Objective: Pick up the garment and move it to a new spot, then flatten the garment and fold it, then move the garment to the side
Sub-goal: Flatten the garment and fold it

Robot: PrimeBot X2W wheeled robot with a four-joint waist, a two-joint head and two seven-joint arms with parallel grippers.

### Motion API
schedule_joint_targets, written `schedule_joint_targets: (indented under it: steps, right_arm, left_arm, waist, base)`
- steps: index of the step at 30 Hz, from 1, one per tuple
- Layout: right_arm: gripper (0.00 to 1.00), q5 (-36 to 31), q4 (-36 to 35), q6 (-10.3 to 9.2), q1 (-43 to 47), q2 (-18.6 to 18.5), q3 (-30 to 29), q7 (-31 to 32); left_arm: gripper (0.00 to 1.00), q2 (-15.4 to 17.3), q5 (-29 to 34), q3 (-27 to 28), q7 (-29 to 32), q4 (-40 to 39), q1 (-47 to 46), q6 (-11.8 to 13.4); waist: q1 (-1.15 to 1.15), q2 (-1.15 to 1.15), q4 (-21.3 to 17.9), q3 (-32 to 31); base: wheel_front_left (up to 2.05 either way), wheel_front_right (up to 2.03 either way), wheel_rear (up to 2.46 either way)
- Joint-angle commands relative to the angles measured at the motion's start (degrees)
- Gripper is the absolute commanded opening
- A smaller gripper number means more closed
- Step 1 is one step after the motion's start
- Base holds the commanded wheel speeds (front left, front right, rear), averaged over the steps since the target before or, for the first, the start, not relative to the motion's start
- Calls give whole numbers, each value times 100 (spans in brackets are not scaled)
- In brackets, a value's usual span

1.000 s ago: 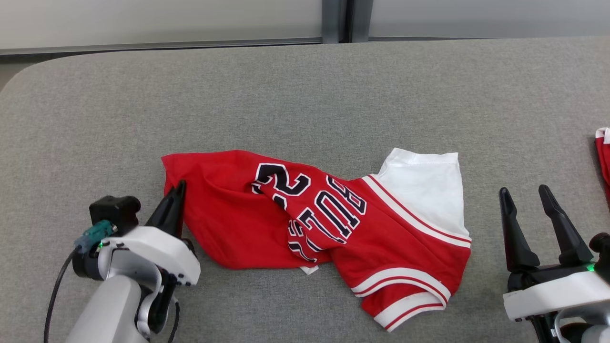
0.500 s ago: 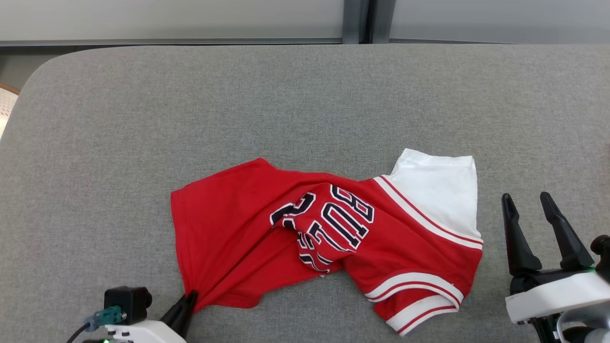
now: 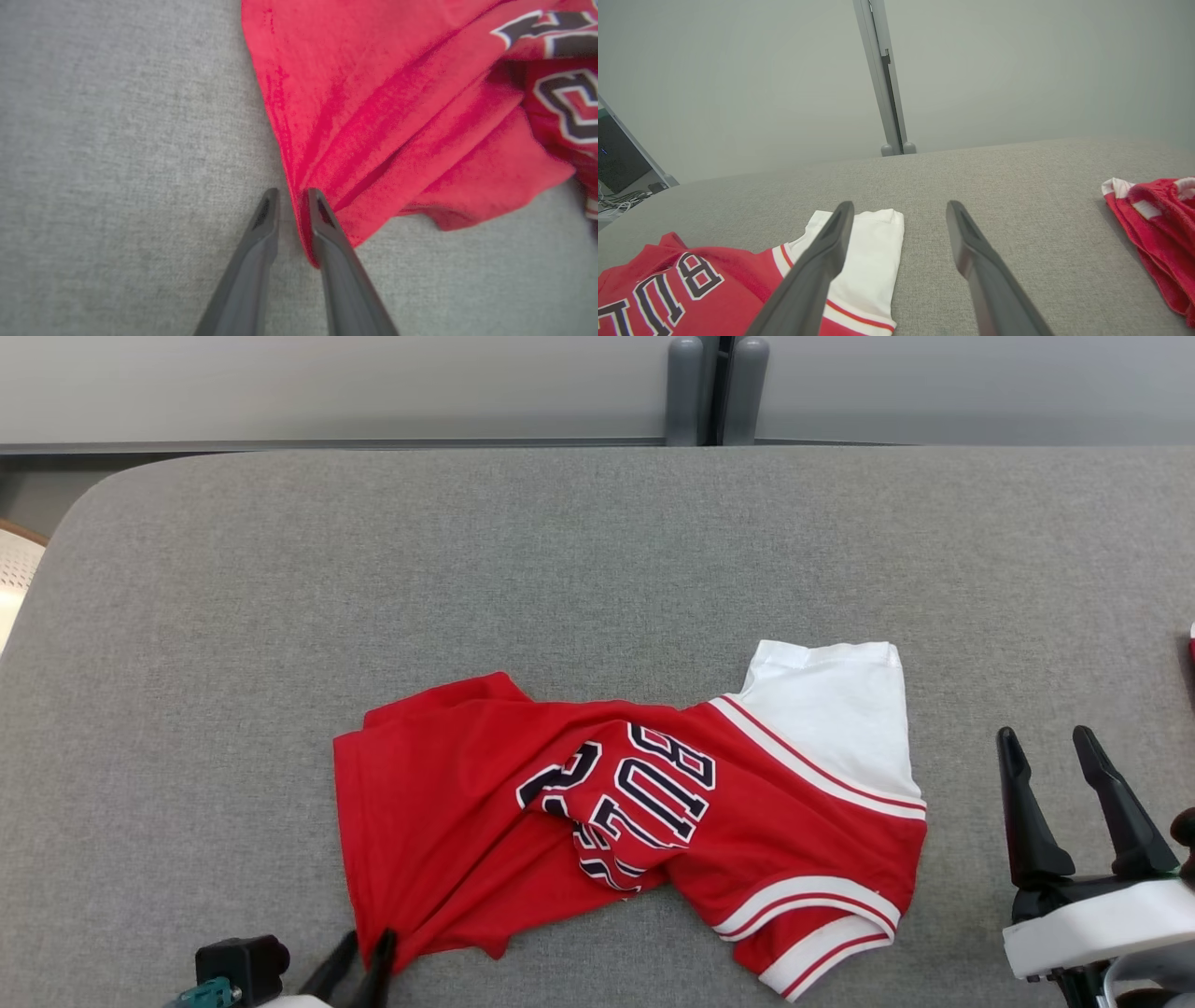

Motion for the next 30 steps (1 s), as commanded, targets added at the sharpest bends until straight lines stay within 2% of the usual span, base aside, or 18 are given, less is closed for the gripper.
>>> schedule_joint_targets:
  steps: [1,6,15,21,30]
  right_arm:
    - [100,-33,-72,-2,29,-23,-43,19]
    - [100,-98,-227,-2,90,-32,-74,104]
    - [100,-242,-454,-2,171,19,-99,222]
    - [100,-306,-521,-2,255,33,-38,305]
    - [100,-256,-493,-2,277,29,-53,310]
  left_arm:
    - [100,-51,116,93,-249,-42,-43,127]
    - [100,-185,463,252,-1003,-439,-302,393]
    - [100,-153,1071,488,-1889,-946,-879,791]
    - [100,26,1375,394,-1838,-846,-1049,884]
    - [100,37,1347,333,-1807,-591,-998,880]
  waist:
    - [0,0,37,-48]
    - [0,0,69,-204]
    - [0,0,-3,-455]
    - [0,0,-140,-596]
    - [0,0,-210,-663]
  base:
    - [0,0,0]
    - [0,0,0]
    - [0,0,0]
    - [0,0,0]
    - [0,0,0]
